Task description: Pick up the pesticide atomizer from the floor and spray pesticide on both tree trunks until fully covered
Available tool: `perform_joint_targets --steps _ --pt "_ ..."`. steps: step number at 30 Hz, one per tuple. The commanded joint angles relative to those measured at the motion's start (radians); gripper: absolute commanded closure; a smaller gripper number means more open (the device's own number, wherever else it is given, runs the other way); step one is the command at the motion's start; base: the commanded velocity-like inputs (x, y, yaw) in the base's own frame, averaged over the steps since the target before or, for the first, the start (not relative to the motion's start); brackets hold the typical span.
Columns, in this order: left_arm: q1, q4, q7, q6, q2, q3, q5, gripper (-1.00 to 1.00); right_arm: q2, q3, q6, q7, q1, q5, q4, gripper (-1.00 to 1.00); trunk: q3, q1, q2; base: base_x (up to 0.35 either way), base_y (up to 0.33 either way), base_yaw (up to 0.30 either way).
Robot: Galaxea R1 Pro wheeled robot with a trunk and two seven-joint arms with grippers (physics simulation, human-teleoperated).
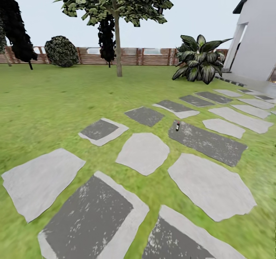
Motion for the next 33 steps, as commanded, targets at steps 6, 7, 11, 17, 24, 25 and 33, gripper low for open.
perform_joint_targets --steps 6,7,11,17,24,25,33 --pt "0.000 0.000 0.000 0.000 0.000 0.000 0.000 -1.00 0.000 0.000 0.000 0.000 0.000 0.000 0.000 -1.00 0.000 0.000 0.000 0.339 0.000 -0.143" --pt "0.000 0.000 0.000 0.000 0.000 0.000 0.000 -1.00 0.000 0.000 0.000 0.000 0.000 0.000 0.000 -1.00 0.000 0.000 0.000 0.339 0.000 -0.021" --pt "0.000 0.000 0.000 0.000 0.000 0.000 0.000 -1.00 0.000 0.001 0.000 0.000 0.000 0.000 0.000 -1.00 0.000 0.000 0.000 0.339 0.000 -0.007" --pt "0.000 0.000 0.000 0.000 0.000 0.000 0.000 -1.00 0.000 0.001 0.000 0.000 0.000 0.000 0.000 -1.00 0.000 0.000 0.000 0.339 0.000 -0.001" --pt "0.000 0.000 0.001 0.000 0.000 0.000 0.000 -1.00 0.000 0.001 0.000 0.000 0.000 0.000 0.000 -1.00 0.000 0.000 0.000 0.339 0.000 0.000" --pt "0.000 0.000 0.001 0.000 0.000 0.000 0.000 -1.00 0.000 0.001 0.000 0.000 0.000 0.000 0.000 -1.00 0.000 0.000 0.000 0.339 0.000 0.000" --pt "0.000 0.000 0.000 0.000 0.000 0.000 0.000 -1.00 0.000 0.001 0.000 0.000 0.000 0.000 0.000 -1.00 0.000 0.000 0.000 0.339 0.000 0.000"
